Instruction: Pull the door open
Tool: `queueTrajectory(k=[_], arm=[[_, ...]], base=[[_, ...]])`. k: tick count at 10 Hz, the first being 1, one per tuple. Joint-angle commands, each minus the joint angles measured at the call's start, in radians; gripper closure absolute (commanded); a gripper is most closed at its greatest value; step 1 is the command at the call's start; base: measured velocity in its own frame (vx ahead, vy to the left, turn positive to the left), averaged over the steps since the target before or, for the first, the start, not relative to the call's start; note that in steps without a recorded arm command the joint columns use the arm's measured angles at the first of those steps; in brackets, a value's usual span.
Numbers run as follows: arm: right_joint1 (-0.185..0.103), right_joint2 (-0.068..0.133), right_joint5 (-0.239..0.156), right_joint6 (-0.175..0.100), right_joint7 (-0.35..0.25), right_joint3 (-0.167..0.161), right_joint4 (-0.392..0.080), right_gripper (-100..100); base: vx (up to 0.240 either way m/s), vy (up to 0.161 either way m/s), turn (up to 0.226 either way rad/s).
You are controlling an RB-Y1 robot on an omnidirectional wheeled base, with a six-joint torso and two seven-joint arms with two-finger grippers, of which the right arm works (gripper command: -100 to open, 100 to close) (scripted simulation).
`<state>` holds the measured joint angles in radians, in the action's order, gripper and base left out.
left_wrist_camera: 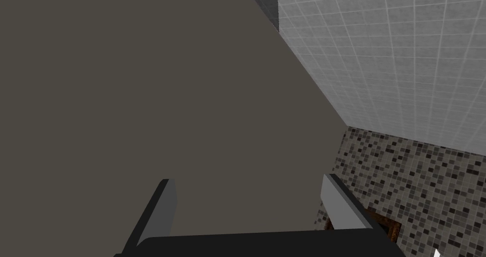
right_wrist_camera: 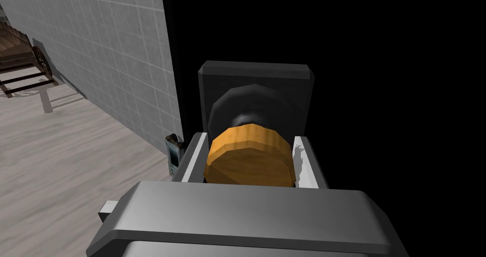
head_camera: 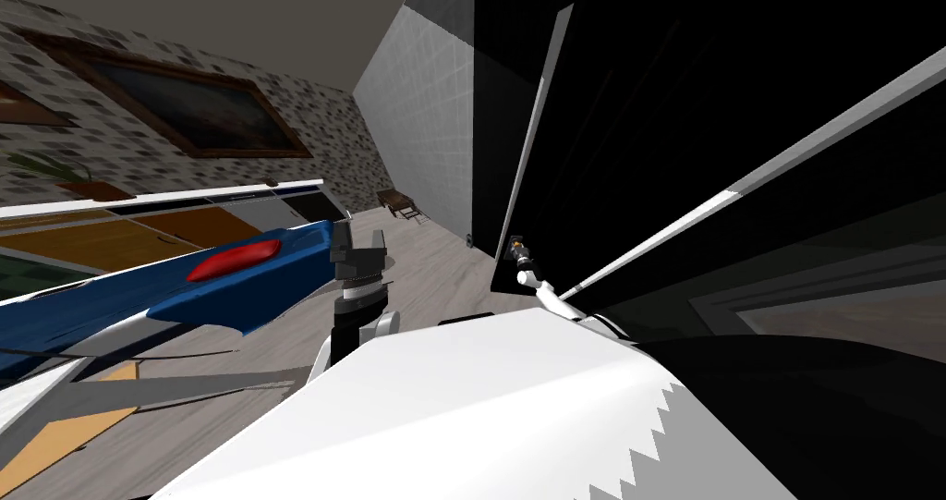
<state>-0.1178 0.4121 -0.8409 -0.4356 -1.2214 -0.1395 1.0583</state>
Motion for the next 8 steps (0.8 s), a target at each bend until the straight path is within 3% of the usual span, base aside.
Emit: queueTrajectory(k=[1, 3, 4, 5, 8], arm=[[0.005, 0.010, 0.000, -0.001, -0.014, -0.017, 0.012, 100], [0.012, 0.022, 0.001, -0.002, -0.029, -0.037, 0.024, 100], [0.011, 0.018, 0.000, 0.000, -0.023, -0.029, 0.021, 100], [0.014, 0.008, -0.012, 0.004, -0.001, -0.056, 0.038, 100], [0.015, -0.007, -0.029, 0.007, 0.032, -0.090, 0.065, 100]], base=[[-0.191, -0.053, 0.083], [-0.197, -0.063, 0.093], [-0.086, -0.018, 0.031], [-0.141, -0.038, 0.008], [-0.186, -0.094, 0.026]])
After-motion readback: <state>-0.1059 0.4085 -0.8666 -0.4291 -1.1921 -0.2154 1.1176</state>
